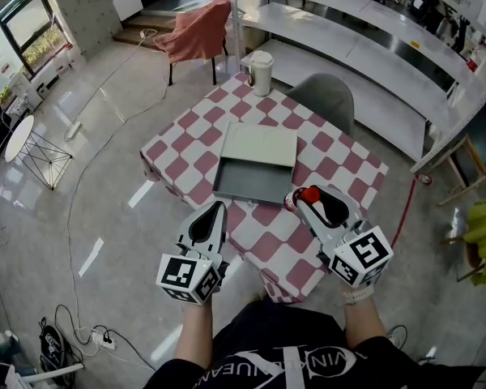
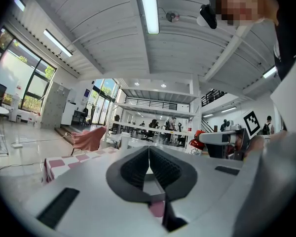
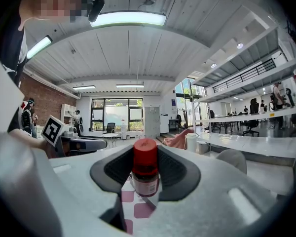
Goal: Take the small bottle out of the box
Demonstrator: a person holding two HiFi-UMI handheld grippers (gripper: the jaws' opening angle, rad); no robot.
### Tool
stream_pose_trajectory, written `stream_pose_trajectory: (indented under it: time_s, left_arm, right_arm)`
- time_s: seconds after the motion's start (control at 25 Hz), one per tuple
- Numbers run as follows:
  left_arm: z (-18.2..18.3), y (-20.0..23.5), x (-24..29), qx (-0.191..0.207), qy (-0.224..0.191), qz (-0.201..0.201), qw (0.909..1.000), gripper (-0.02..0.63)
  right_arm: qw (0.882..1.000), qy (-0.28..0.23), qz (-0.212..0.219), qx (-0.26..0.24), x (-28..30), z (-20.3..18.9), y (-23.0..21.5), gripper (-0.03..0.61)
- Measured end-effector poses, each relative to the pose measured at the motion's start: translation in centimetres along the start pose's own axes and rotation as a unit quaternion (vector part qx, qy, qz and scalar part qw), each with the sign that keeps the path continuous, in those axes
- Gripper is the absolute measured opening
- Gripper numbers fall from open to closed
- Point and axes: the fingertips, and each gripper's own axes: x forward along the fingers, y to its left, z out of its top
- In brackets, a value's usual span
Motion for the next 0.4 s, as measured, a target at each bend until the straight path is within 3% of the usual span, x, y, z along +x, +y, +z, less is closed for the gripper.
stream_pose_trajectory:
  time_s: [0.4]
  left_arm:
    - [-0.2,-0.33,0.42,0.001,0.003,0.004,1.0,0.014]
  right_arm:
    - [1.0,0.004,0.009,0.003,0.1,-0.3,-0.42,0.143]
